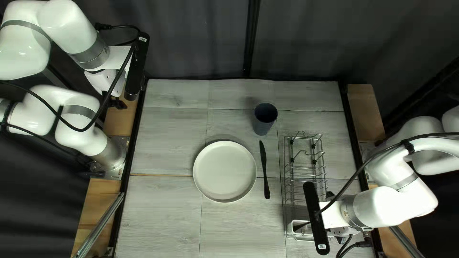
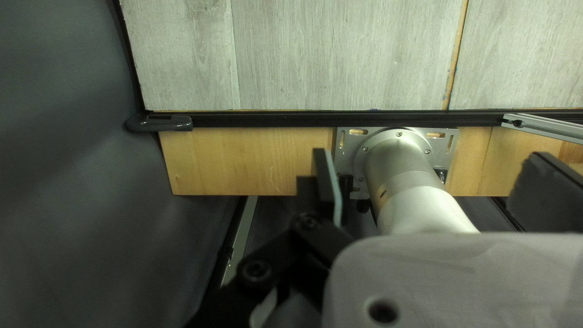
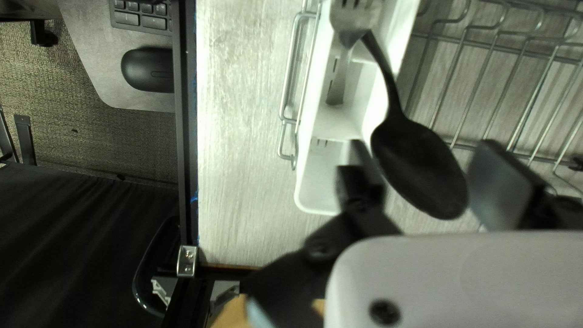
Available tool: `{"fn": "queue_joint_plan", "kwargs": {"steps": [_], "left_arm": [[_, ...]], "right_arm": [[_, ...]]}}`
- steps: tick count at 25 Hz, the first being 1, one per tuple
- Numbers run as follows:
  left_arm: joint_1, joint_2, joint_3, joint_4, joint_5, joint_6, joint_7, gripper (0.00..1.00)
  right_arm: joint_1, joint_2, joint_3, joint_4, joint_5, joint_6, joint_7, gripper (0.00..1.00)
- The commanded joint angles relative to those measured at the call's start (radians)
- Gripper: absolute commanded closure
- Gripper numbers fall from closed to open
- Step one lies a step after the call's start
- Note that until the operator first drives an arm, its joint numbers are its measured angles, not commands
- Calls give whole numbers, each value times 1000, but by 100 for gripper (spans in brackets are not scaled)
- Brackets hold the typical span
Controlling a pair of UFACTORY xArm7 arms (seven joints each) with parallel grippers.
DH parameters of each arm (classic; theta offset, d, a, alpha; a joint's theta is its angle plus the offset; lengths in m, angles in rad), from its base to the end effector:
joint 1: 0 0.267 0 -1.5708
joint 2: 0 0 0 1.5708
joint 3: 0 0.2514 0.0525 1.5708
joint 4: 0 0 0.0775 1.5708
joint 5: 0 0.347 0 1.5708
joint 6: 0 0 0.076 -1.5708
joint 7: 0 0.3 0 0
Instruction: Pick up and place plate onto table. Place down one fork to the left of the plate. Place spoon and knife to the right of the plate. Place cup above the knife and spoon
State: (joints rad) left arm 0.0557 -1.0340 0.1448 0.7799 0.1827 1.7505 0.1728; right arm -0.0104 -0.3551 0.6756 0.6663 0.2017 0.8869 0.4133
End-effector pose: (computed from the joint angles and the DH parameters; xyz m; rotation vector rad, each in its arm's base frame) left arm 0.2130 0.0892 0.3015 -3.0784 0.0018 -0.0727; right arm 0.3266 0.2377 0.0880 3.1200 0.1647 0.1457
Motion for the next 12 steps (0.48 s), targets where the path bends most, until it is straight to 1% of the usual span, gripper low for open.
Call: {"fn": "queue_joint_plan", "kwargs": {"steps": [1,6,12], "left_arm": [[0,0,0,0,0,0,0,0],[0,0,0,0,0,0,0,0],[0,0,0,0,0,0,0,0]], "right_arm": [[1,-2,0,1,1,2,1,0],[2,-2,-1,-1,4,1,0,0],[-3,21,5,-3,1,-25,1,0]]}}
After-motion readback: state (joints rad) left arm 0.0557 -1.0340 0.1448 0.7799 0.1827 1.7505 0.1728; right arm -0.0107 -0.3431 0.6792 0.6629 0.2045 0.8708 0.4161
